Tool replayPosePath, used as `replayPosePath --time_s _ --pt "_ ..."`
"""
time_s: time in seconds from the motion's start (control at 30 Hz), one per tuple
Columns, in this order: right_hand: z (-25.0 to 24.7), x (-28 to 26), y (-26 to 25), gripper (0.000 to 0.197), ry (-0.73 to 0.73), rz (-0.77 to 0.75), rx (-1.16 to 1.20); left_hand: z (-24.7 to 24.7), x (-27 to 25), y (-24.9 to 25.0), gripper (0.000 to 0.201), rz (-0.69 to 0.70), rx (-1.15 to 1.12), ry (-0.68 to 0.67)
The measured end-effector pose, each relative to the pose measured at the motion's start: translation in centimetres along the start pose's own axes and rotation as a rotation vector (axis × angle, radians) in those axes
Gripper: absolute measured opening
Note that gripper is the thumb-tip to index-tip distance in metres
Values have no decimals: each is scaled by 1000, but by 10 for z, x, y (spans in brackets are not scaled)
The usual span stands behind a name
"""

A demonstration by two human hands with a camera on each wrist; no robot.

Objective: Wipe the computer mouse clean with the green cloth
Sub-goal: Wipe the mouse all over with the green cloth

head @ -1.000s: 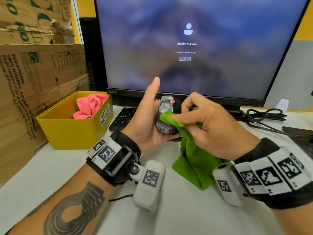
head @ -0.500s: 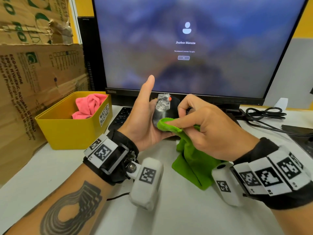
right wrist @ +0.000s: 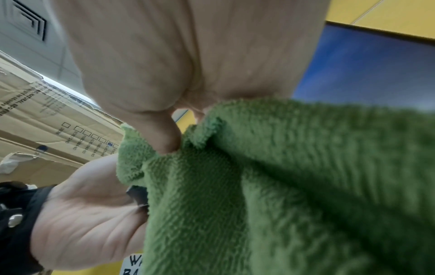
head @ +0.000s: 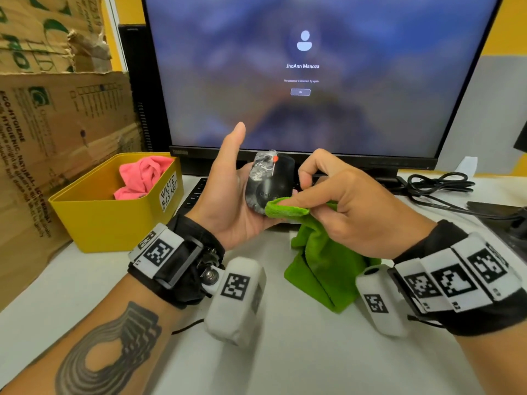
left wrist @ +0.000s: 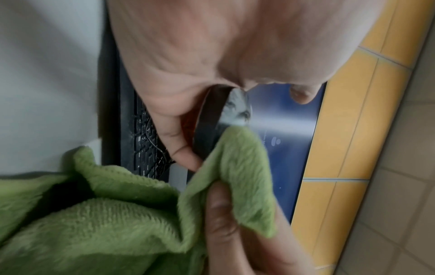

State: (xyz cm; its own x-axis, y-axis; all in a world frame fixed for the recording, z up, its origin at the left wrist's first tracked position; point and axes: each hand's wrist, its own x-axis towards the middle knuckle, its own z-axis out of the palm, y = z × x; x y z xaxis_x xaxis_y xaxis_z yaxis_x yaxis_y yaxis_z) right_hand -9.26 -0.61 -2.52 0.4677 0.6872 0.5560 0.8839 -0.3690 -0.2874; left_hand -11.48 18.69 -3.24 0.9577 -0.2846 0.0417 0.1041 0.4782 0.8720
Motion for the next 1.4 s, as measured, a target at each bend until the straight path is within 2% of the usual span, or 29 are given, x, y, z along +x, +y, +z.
replayPosePath --time_s 0.17,0.27,0.4,0.57,0.67,0.77,0.83,0.9,1.03,1.17,1.27,1.4 --pt "-11 -2 6 54 36 43 -25 2 0 0 93 3 60 64" --pt "-5 0 3 55 40 10 12 5 -2 0 103 -21 20 58" --pt "-3 0 4 51 -6 15 41 7 -3 0 105 -26 -24 25" --pt "-10 -3 10 52 60 71 48 5 -3 1 98 -27 2 62" --pt "-5 -1 9 47 92 61 69 3 -3 3 103 -33 13 67" --pt "-1 0 7 38 67 46 113 3 -4 4 103 -28 -13 46" --pt "-2 0 6 39 56 50 130 4 -5 5 102 -22 -11 49" --pt "-5 0 8 43 97 65 150 5 -5 4 99 -24 10 71" --pt "-8 0 5 30 177 98 200 12 -7 1 83 -49 20 21" --pt "-2 0 2 36 91 43 227 12 -7 1 99 -51 25 26" --pt "-5 -1 5 44 42 59 217 11 -8 2 102 -47 19 37" --pt "-13 -2 10 36 162 89 214 11 -7 3 102 -53 3 46"
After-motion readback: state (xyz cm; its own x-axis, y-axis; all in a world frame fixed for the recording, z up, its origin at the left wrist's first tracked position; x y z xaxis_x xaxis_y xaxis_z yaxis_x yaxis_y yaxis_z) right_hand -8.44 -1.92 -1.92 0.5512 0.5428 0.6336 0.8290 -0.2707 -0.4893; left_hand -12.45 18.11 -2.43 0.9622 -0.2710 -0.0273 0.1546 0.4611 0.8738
